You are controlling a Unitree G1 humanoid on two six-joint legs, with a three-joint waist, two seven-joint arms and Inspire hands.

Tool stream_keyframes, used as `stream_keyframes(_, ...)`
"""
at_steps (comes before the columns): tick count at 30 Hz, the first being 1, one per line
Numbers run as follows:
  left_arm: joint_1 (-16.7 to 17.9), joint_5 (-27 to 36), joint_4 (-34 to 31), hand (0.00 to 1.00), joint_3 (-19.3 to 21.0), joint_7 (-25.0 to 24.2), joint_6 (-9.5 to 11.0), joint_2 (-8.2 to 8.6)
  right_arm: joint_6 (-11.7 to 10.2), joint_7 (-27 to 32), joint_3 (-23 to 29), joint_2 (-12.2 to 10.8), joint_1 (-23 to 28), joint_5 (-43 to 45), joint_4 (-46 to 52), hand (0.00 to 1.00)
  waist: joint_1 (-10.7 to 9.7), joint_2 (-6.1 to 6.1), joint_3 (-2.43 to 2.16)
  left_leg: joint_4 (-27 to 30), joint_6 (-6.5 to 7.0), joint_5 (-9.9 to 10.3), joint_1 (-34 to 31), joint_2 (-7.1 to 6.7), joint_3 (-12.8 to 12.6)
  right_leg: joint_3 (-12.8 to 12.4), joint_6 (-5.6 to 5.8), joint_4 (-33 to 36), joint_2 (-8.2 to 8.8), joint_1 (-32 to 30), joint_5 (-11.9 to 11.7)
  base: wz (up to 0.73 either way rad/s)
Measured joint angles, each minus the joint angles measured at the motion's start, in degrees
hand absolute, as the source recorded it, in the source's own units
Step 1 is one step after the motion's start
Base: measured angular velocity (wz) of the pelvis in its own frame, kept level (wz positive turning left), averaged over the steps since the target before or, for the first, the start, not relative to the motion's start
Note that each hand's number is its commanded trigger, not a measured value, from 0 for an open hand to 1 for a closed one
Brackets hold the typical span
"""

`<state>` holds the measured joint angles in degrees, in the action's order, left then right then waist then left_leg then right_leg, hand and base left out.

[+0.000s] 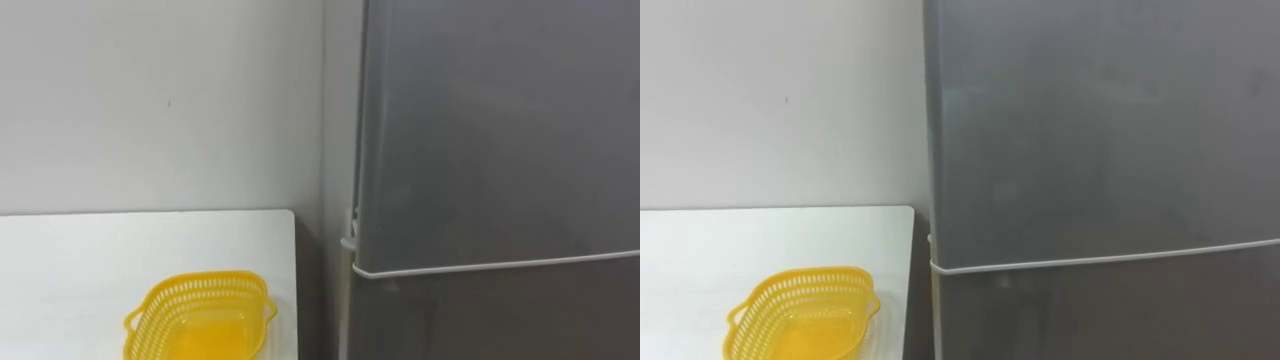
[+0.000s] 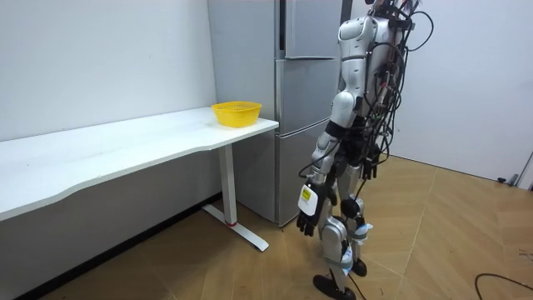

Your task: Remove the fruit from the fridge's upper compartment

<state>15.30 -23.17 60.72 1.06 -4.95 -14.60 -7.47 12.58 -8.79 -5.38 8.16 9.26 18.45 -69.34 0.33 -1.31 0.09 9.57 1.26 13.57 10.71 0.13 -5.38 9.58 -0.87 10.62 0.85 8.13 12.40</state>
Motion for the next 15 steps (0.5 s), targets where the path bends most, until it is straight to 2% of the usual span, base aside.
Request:
stream_keyframes(4,-0.6,0.4,0.0,0.00,2.0,3.8,0.9,0.33,-0.1,0.4,0.0,0.0,0.0,-0.1,0.0,0.00,0.0,0.01,-0.03,0.0,0.00,0.0,0.0,-0.12,0.9,0.8,0.01,0.0,0.06,0.3,0.0,0.08)
stream_keyframes(6,-0.8,2.8,0.1,0.00,3.0,6.4,1.2,0.34,-0.1,0.9,-0.1,0.0,-0.3,-0.4,-0.6,0.00,0.1,0.01,-0.03,0.0,0.00,0.0,0.1,-0.13,0.8,0.8,0.00,0.0,0.03,0.4,0.0,0.06)
stream_keyframes(9,-0.9,8.5,1.2,0.00,5.7,9.9,1.4,0.32,-0.1,1.4,0.3,0.0,-0.4,-0.5,-0.7,0.00,0.1,0.02,-0.01,0.1,0.00,0.0,0.3,-0.15,1.0,1.5,-0.01,0.0,0.15,0.9,0.1,0.09)
stream_keyframes(12,-1.3,15.6,1.0,0.00,11.3,13.0,1.5,0.37,-0.1,1.8,2.2,0.1,-0.6,-0.3,-1.5,0.00,0.4,0.15,-0.05,-0.1,-0.01,0.0,0.4,-0.12,1.5,1.4,-0.03,0.0,0.06,0.8,0.1,0.01)
stream_keyframes(14,-1.3,23.6,-1.5,0.00,16.3,16.6,1.4,0.25,0.0,1.9,2.7,0.2,-0.4,-0.2,-1.9,0.00,1.4,0.60,-0.22,-0.1,-0.01,0.0,0.4,0.00,1.5,1.4,-0.05,0.0,0.04,0.8,0.1,0.00)
stream_keyframes(15,-1.4,25.9,-2.4,0.00,17.4,17.6,1.5,0.19,0.0,1.9,3.1,0.2,-0.4,-0.2,-2.0,0.00,1.7,0.55,-0.19,-0.2,-0.01,0.0,0.5,-0.01,1.5,1.4,-0.05,0.1,0.05,0.8,0.1,0.00)
